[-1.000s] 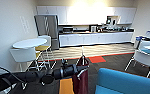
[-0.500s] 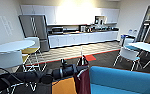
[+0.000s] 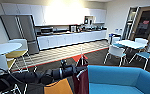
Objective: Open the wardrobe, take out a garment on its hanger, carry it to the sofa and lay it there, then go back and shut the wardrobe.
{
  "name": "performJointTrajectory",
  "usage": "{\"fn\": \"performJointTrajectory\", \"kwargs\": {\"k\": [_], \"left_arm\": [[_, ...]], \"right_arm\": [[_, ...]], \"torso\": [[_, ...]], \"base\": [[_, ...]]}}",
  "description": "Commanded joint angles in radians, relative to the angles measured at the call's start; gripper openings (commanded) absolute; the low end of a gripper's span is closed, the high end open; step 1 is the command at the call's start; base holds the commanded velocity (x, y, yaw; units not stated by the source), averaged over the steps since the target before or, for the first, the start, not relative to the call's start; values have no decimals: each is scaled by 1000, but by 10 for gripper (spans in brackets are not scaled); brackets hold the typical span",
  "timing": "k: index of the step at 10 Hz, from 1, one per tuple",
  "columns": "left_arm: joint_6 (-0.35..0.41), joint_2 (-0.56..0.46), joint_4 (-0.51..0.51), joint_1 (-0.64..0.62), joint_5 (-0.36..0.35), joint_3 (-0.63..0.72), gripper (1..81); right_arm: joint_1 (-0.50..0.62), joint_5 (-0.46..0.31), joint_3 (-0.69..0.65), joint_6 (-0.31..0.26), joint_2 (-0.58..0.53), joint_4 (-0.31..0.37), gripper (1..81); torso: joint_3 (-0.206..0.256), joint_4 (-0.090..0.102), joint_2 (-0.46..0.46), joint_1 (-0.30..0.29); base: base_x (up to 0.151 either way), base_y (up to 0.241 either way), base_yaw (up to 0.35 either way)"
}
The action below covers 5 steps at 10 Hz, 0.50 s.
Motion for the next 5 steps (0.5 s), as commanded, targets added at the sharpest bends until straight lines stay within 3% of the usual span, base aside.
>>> {"fn": "performJointTrajectory", "kwargs": {"k": [1, 5], "left_arm": [[31, -10, 52, -167, -101, 44, 10], [31, -12, 52, -167, -99, 44, 10]], "right_arm": [[32, -45, 1, -1, 5, -2, 811], [32, -47, -1, -1, 6, -2, 811]], "torso": [[0, 0, 0, 0], [0, 0, 0, 0]], "base": [[0, 0, -288], [0, 0, -290]]}}
